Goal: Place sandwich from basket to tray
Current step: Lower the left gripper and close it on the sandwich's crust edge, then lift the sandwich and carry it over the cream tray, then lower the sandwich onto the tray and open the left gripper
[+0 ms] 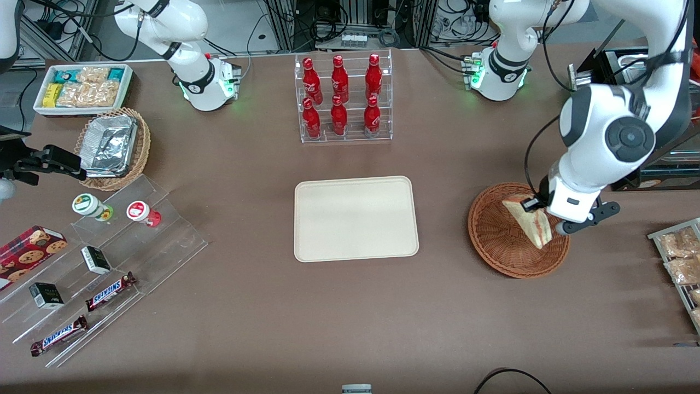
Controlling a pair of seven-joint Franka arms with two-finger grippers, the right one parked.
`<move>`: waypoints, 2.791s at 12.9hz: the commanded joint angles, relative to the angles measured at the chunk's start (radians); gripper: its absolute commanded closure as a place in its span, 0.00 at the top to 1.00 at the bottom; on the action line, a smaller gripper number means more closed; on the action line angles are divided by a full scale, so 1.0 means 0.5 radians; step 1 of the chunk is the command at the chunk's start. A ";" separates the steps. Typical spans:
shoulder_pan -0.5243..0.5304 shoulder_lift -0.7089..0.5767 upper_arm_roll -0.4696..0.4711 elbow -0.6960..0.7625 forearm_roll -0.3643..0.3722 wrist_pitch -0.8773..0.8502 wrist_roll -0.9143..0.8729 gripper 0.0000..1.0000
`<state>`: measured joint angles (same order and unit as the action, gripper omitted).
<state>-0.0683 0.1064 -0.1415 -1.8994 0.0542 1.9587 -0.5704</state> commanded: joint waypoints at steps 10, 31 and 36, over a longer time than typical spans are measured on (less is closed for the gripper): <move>-0.713 0.741 -0.263 0.755 0.017 -0.031 -0.175 0.00; -1.069 1.177 -0.245 0.771 0.220 0.439 -0.633 0.98; -1.042 0.975 -0.217 0.792 0.201 0.259 -0.654 0.99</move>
<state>-0.5824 0.6645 -0.2709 -1.5055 0.1471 2.1570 -0.8728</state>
